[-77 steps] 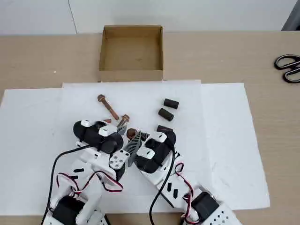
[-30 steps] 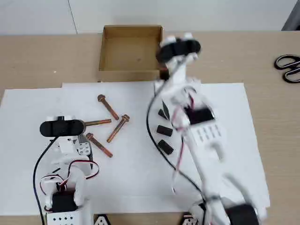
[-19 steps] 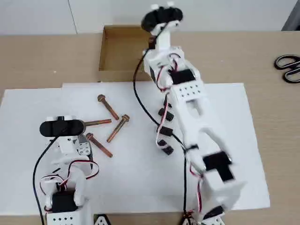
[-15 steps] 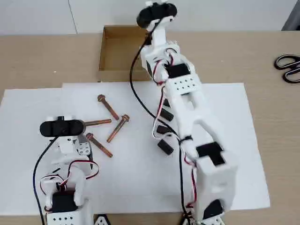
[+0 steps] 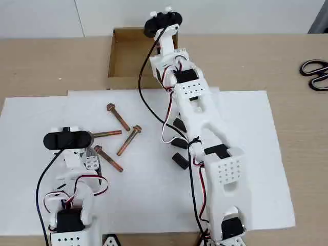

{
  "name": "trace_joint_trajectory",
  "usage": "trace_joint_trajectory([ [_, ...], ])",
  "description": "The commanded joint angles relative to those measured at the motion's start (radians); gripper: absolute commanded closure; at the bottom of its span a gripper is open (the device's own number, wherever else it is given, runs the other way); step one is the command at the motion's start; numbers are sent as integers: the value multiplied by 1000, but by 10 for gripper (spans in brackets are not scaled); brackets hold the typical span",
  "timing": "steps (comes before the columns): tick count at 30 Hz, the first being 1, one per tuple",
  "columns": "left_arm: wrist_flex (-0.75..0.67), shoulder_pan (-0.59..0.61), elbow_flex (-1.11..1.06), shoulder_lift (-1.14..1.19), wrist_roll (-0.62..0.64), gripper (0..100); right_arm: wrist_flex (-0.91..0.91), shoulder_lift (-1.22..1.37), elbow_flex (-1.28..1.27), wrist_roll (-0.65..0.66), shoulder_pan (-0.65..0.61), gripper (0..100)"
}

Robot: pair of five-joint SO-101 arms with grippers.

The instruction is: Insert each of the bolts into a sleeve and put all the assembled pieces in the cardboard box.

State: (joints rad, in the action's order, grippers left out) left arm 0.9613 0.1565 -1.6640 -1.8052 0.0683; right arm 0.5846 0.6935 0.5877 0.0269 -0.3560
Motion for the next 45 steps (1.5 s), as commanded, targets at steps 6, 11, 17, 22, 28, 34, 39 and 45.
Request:
trace_joint_trajectory([
  [6,0,8,4,-11,-2,994,104,-42,61,17,25,798],
  [11,0,8,4,-11,-2,994,306,-185,61,12,28,888],
  [17,0,8,4,-11,-2,994,499,-289,61,11,27,987],
  [22,0,8,4,-11,-2,994,668,-340,61,15,28,995],
  [28,0,8,4,-11,-2,994,855,-387,61,49,19,995],
  [34,0,8,4,-11,-2,994,1081,-404,61,218,27,995],
  [39,0,8,4,-11,-2,994,1135,-406,58,285,27,995],
  [45,0,8,4,-11,-2,994,1158,-424,-44,376,19,976],
])
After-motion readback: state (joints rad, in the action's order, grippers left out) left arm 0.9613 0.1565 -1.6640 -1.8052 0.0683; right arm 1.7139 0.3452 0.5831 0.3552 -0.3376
